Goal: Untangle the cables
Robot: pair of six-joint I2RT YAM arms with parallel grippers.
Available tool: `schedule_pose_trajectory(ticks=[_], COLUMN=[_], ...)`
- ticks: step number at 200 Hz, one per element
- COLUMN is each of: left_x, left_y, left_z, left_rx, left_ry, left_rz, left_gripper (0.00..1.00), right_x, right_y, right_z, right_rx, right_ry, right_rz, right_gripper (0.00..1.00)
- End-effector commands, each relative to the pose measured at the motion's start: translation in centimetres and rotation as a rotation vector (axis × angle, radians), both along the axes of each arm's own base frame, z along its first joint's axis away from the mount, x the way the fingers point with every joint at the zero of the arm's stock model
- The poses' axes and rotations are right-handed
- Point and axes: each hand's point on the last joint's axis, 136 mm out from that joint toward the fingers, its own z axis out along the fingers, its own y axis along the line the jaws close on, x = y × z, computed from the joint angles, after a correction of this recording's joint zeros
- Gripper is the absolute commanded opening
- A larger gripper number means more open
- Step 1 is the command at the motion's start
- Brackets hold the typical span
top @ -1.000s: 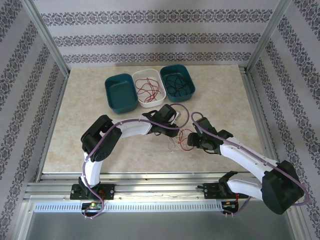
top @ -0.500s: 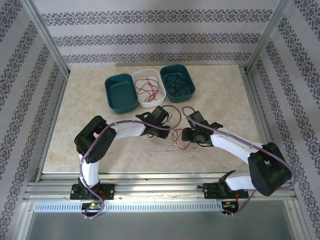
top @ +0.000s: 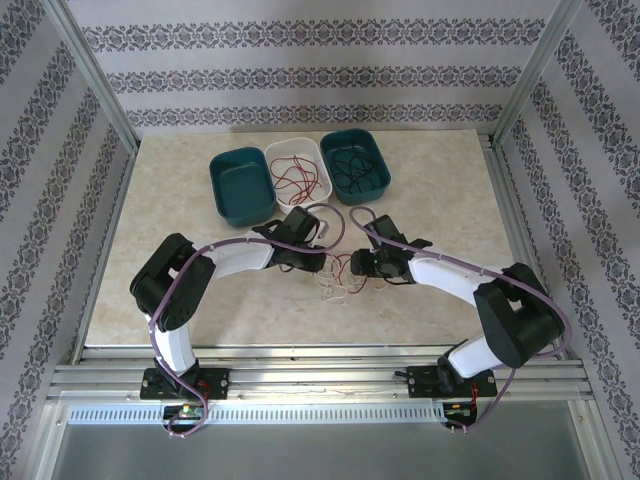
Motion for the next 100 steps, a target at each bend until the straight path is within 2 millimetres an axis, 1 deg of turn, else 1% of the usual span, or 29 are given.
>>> schedule_pose_trajectory(ticks=[1, 34, 56, 82, 100], left_x=[0.1, 0.1, 0.1, 0.4, 0.5], left_y=[0.1, -0.1, -0.1, 0.0, 0.1], left_z=[0.1, -0.2, -0.5, -0.4, -0.4], left_rx=[-0.019, -0.028, -0.026, -0.029, -0.028], left_ry=[0.023, 0.044, 0.052, 0.048, 0.047], left_rz=[-0.006, -0.012, -0.01, -0.003, 0.006], left_gripper=[0.1, 0.1, 0.1, 0.1, 0.1], right_x=[1.5, 2.4, 2.9, 2.4, 1.6], right_y=[0.7, 1.3, 2.2, 3.7, 4.0], right_z=[-0.1, -0.8, -0.4, -0.1, 0.0], right_rx=[-0.023, -0.06, -0.093, -0.063, -0.046], right_ry=[-0.055, -0.11, -0.174, -0.21, -0.212], right_rz=[0.039, 0.071, 0.117, 0.186, 0.201], right_gripper=[0.59, 0.63, 0.66, 0.71, 0.73])
